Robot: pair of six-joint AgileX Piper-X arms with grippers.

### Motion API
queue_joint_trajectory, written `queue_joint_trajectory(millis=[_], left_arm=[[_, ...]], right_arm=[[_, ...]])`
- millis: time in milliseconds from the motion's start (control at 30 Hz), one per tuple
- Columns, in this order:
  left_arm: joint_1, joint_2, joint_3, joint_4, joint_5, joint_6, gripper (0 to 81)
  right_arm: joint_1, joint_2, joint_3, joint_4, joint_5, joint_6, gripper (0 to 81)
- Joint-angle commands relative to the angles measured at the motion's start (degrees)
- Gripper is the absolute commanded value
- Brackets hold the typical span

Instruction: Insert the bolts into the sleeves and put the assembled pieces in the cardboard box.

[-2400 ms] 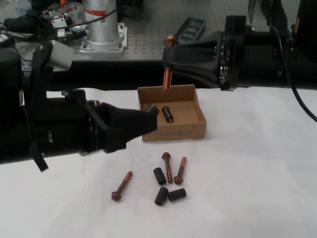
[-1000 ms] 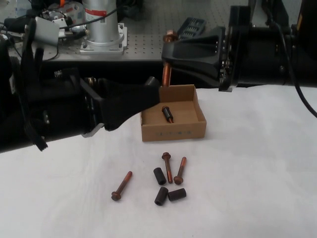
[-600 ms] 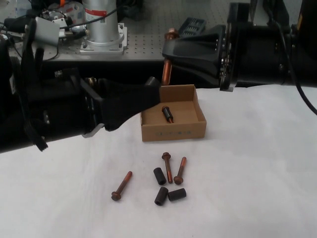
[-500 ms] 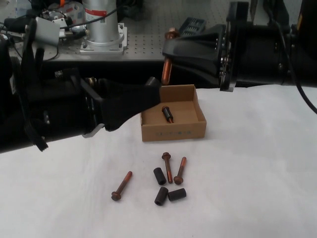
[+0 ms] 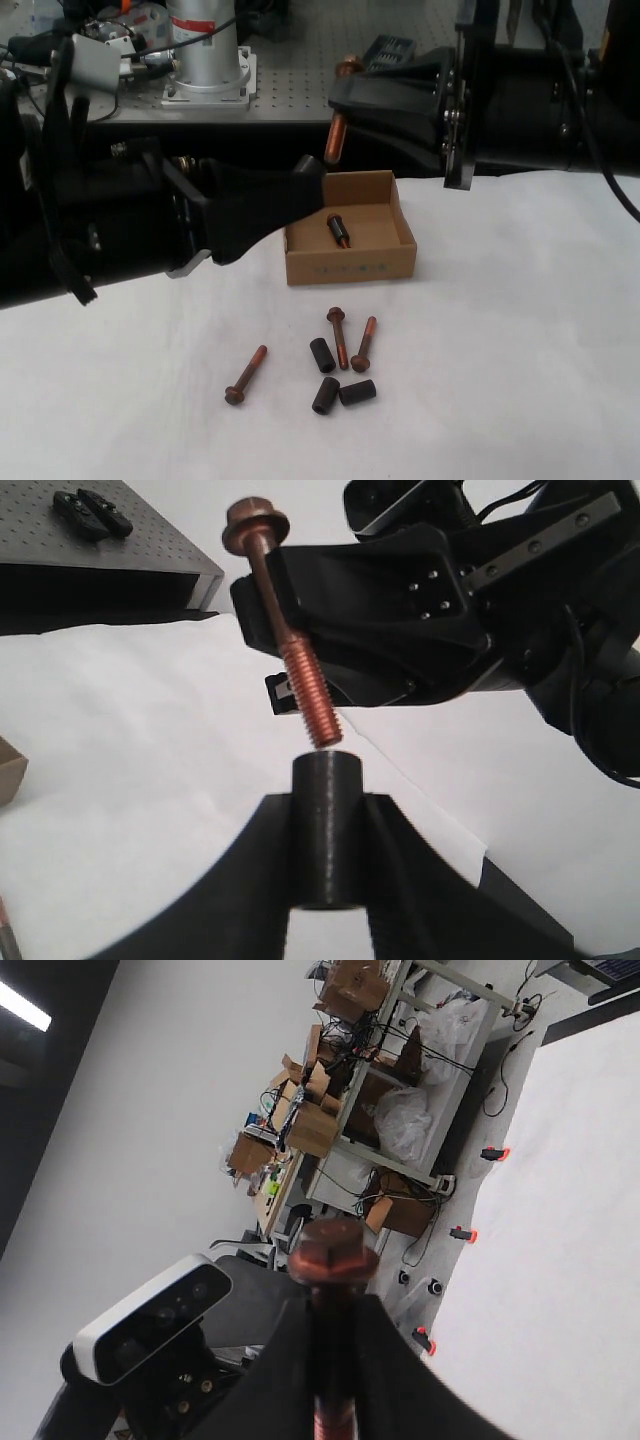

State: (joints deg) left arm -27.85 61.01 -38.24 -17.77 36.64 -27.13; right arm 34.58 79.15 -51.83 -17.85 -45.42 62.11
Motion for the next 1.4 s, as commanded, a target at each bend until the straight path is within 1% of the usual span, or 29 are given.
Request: queue_joint_trajectory(millis=[0,133,333,667,833,933,1100,1300,1367], left_arm=[[0.19,-0.10,-0.29,-1.25,0.11,-1.22,0.6],[0.19,-0.10,-0.29,-1.25,0.11,-1.22,0.6],[0.19,-0.10,-0.29,-1.65,0.11,-1.22,0.6],[0.19,-0.10,-0.29,-1.78,0.01,-1.22,0.6],[0.19,-0.10,-0.29,-4.54,-0.34,-1.38,0.6],[0.19,-0.10,-0.29,-4.72,-0.34,-2.99,0.6],[0.19,-0.10,-0.29,-4.72,-0.46,-3.02,0.6],[0.19,-0.10,-0.29,-5.60,-5.60,-4.26,0.6],[0.19,-0.10,-0.29,-6.08,-6.03,-4.56,0.6]], right_arm=[[0.28,-0.05,-0.23,-0.98,0.32,0.08,2.5],[0.24,-0.05,-0.23,-0.98,0.34,0.26,2.5],[0.24,-0.05,-0.23,-0.98,0.76,2.65,2.5],[0.24,-0.05,-0.23,-0.98,0.64,2.64,2.5],[0.24,-0.18,-0.23,-1.11,-0.59,2.64,2.5],[0.24,-0.18,-0.23,-4.14,-1.74,2.45,2.5],[0.24,-0.18,-0.23,-9.95,-1.95,2.17,2.5],[0.24,-0.18,-0.23,-9.36,-1.95,0.76,2.5],[0.24,-0.18,-0.23,-9.36,-1.95,0.48,2.5]])
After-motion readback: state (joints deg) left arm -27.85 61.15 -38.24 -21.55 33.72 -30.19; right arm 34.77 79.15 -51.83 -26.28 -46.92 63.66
